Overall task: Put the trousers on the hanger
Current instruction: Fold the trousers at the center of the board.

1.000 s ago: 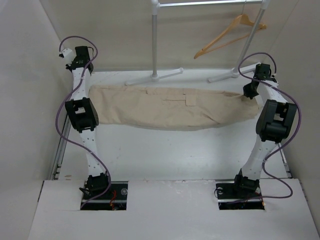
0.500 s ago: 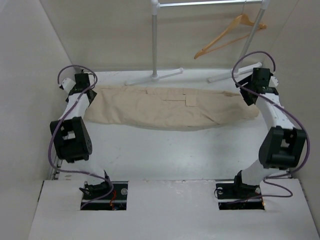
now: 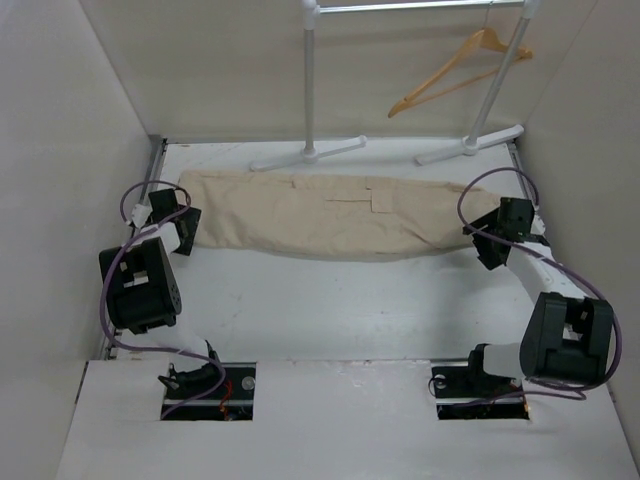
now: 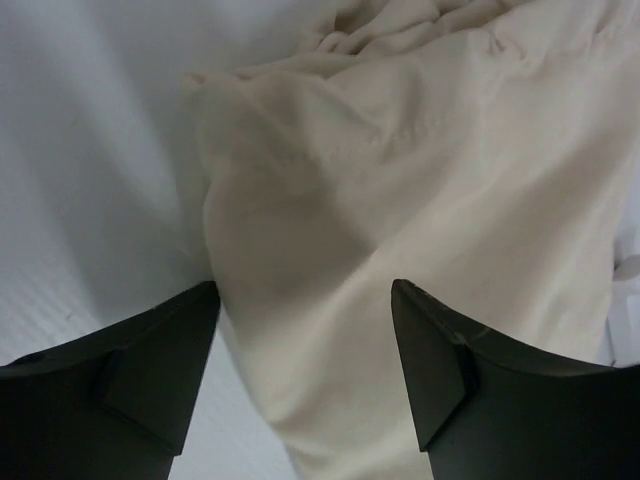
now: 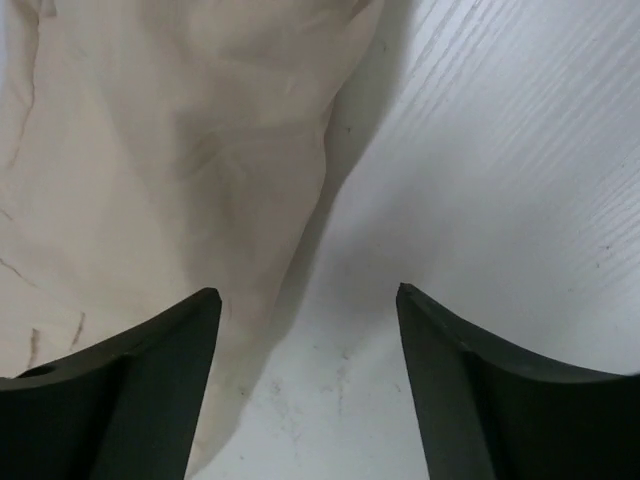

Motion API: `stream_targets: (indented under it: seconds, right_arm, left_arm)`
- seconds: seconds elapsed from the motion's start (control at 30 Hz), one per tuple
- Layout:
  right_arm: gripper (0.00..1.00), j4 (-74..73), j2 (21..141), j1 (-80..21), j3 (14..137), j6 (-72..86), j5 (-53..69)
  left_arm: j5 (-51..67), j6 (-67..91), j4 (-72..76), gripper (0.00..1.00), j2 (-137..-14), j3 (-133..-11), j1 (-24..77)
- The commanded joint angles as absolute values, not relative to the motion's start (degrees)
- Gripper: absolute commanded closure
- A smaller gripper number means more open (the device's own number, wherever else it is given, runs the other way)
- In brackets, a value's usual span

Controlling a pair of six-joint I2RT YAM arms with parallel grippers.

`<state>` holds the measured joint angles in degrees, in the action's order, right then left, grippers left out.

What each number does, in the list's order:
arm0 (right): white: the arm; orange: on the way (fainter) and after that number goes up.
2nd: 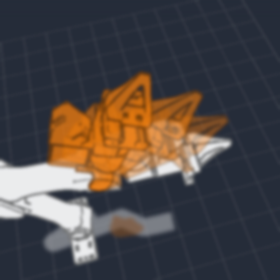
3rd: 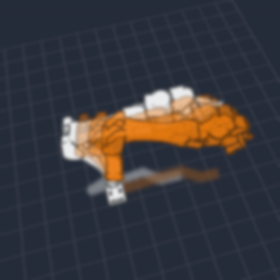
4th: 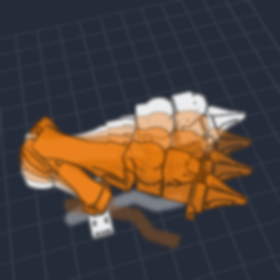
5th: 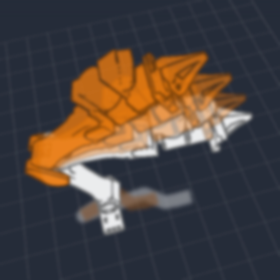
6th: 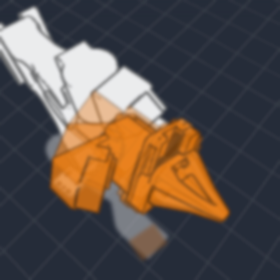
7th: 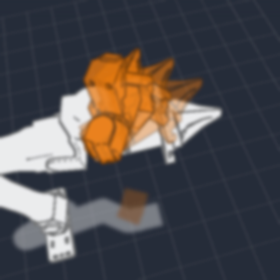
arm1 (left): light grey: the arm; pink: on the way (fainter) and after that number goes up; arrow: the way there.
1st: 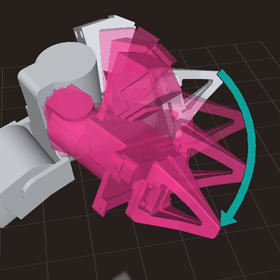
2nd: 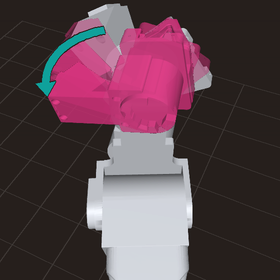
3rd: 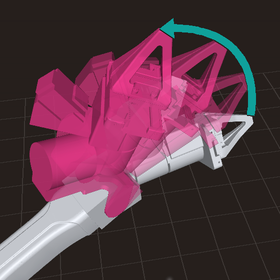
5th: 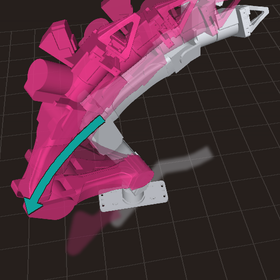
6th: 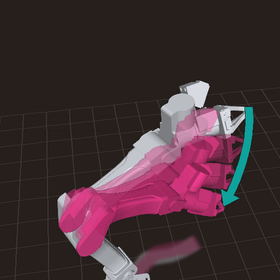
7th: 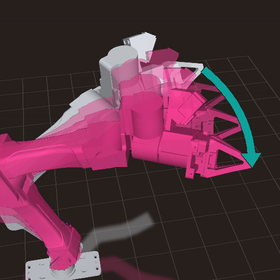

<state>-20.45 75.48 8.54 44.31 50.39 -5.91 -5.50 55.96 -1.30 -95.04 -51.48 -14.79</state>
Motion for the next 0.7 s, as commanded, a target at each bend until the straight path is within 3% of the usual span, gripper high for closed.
stream_targets:
  seconds: [0.0, 0.17, 0.23, 0.33, 0.43, 0.5, 0.57, 0.67]
  right_arm:
    - [0.21, -14.9, 77.7, 12.6, 45.6, 48.6, -1.2]
    - [0.20, -11.3, 85.3, 18.1, 48.2, 50.4, 0.1]
    - [0.24, -11.2, 88.8, 18.4, 50.0, 50.7, 0.4]
    - [0.41, -10.8, 92.6, 18.3, 52.3, 51.5, -0.1]
    - [0.71, -9.6, 96.0, 18.1, 54.4, 52.7, -0.1]
    - [0.85, -9.8, 97.4, 17.8, 55.2, 53.2, -0.5]
    - [0.93, -10.2, 96.6, 17.7, 54.5, 53.6, -1.5]
    - [0.96, -10.5, 92.5, 17.6, 51.1, 53.6, -4.8]
  left_arm:
    - [-3.0, 58.6, 3.7, 0.30, -100.9, -51.8, -15.5]
    - [-3.6, 60.3, 5.6, 0.31, -106.0, -53.6, -15.9]
    - [-3.9, 60.2, 5.7, 0.38, -107.3, -54.9, -16.0]
    - [-5.8, 59.9, 5.8, 0.61, -108.3, -56.1, -16.3]
    - [-6.2, 59.6, 5.7, 0.81, -109.5, -57.6, -16.8]
    - [-6.7, 59.2, 5.1, 0.89, -109.3, -58.2, -17.4]
    - [-8.9, 57.9, 2.9, 0.95, -107.8, -58.4, -18.5]
    - [-13.3, 53.2, -2.4, 0.98, -104.8, -59.0, -20.3]
